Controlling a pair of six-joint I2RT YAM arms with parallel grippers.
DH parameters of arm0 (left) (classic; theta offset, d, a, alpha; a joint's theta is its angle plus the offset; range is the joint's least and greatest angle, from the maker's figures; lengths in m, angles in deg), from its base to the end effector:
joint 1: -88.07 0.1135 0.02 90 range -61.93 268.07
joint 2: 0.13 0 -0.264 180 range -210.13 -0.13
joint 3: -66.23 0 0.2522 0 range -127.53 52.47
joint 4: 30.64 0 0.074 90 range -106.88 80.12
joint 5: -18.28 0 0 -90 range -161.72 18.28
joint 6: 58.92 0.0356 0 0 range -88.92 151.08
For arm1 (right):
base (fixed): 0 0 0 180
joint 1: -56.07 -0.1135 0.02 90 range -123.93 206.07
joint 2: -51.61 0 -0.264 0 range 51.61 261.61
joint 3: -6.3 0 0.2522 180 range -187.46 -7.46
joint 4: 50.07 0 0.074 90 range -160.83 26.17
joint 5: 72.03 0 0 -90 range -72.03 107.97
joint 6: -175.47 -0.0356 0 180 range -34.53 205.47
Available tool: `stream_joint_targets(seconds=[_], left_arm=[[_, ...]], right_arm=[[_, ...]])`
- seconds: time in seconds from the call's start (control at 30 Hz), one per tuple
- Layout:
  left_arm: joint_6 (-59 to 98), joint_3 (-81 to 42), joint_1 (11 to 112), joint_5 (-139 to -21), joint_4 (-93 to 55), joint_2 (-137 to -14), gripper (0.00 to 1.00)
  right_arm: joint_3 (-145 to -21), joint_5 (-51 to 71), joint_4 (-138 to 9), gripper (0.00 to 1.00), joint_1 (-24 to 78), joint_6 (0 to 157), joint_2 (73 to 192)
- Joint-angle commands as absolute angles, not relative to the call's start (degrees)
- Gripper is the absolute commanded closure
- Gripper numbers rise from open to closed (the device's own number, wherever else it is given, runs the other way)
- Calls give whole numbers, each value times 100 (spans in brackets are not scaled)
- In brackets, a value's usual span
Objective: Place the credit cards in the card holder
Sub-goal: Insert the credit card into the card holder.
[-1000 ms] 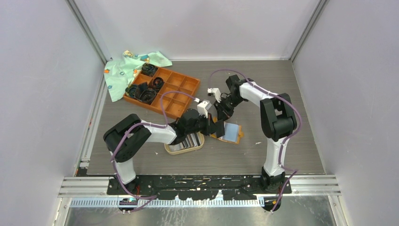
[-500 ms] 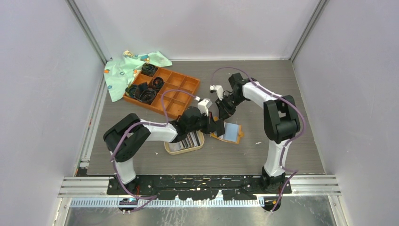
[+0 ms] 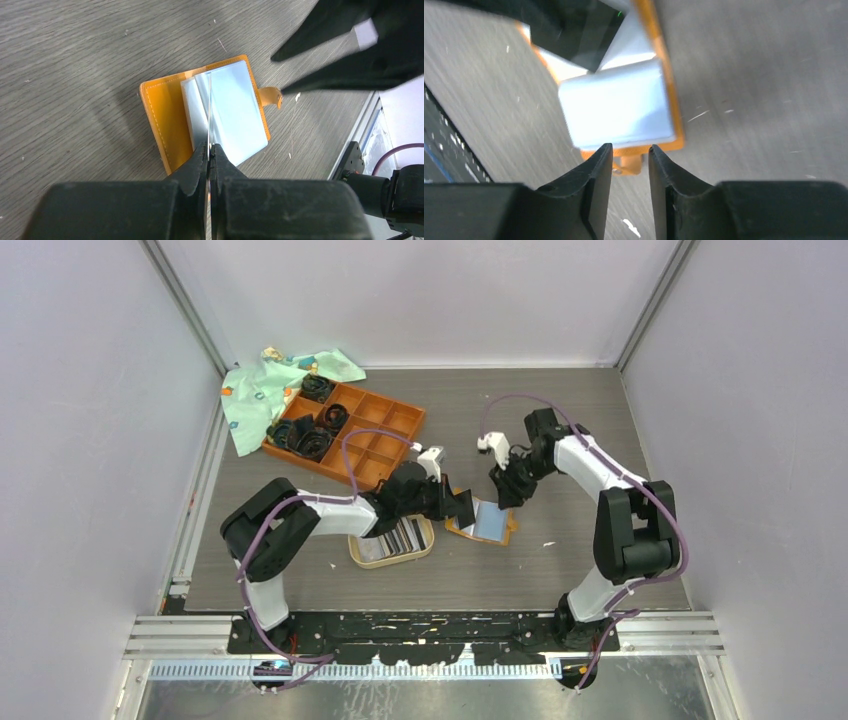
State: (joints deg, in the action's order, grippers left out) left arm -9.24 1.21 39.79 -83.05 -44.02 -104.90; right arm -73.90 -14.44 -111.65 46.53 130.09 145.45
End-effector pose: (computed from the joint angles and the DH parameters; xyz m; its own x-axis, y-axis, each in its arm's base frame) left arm 0.2469 -0.2874 0.1591 -0.7747 -0.0844 -0.6266 0.4560 0.6119 -0.6463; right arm 0.3019 0.0701 0.2168 -0.4857 -0.6829 -0.5456 -0.8653 0.4639 0.1897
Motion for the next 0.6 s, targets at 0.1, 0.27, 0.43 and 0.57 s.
stream_joint_targets(seconds=[0.1,0.27,0.43,0.57], left_arm=[[-1005,-90,4007,-8409,-4382,-10515,100],[-1014,-114,4004,-8467,-4428,-10566,100],[-1006,-106,4007,-8513,-4473,-10569,100],[-1012,-89,4001,-8543,-4509,-10568,100]], right_arm=[[-6388,-1324,-11369,42,4641,15009,13690],[-5747,-1255,-11012,26,4638,15737,13244],[-5455,-1129,-10417,27,4623,15664,13260],[-5432,-917,-10112,36,4517,15473,13404]])
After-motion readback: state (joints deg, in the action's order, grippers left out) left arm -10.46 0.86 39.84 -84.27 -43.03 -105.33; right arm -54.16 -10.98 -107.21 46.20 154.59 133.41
